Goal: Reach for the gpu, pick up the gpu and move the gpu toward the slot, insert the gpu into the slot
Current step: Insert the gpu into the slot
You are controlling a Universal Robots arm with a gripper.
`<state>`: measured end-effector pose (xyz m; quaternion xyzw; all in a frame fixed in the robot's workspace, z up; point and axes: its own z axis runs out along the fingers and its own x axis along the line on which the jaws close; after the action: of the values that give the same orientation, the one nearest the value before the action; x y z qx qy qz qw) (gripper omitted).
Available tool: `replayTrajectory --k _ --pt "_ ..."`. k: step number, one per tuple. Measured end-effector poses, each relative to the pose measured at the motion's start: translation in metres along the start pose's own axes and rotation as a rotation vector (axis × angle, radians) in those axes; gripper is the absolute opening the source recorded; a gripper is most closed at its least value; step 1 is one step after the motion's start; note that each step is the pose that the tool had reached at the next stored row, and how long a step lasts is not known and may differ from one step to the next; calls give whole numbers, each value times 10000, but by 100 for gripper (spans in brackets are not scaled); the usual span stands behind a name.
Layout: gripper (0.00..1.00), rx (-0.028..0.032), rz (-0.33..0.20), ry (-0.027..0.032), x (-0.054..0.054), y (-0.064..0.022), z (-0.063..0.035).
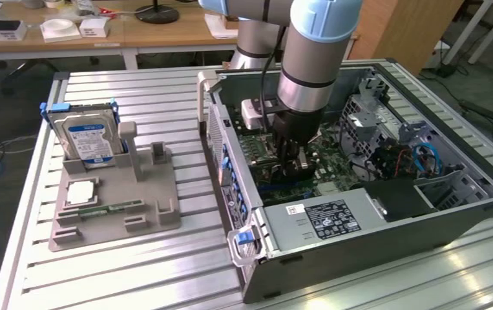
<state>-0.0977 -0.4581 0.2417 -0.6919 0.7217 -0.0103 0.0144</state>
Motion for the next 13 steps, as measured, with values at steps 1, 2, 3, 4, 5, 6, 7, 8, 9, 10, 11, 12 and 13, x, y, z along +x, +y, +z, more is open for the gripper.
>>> replayTrajectory --k 1,2,3,4,5,6,7,8,9,10,11,12,13 --pt "26 0 0 -1 0 0 0" --pt "26 0 0 -1 0 0 0" --pt "26 0 0 0 0 0 1" --pt "26 0 0 -1 0 0 5" --pt "26 -1 0 3 0 0 10" --pt "26 -2 0 5 0 1 13" --pt "26 -3 0 6 1 1 14" --pt "26 -2 0 5 1 1 16" --pt "26 -1 0 2 0 1 18" --pt "26 0 0 1 0 0 20" --pt "26 -1 0 2 0 1 22" --pt "26 -2 -1 4 0 1 26" --pt "26 -3 0 6 1 1 30"
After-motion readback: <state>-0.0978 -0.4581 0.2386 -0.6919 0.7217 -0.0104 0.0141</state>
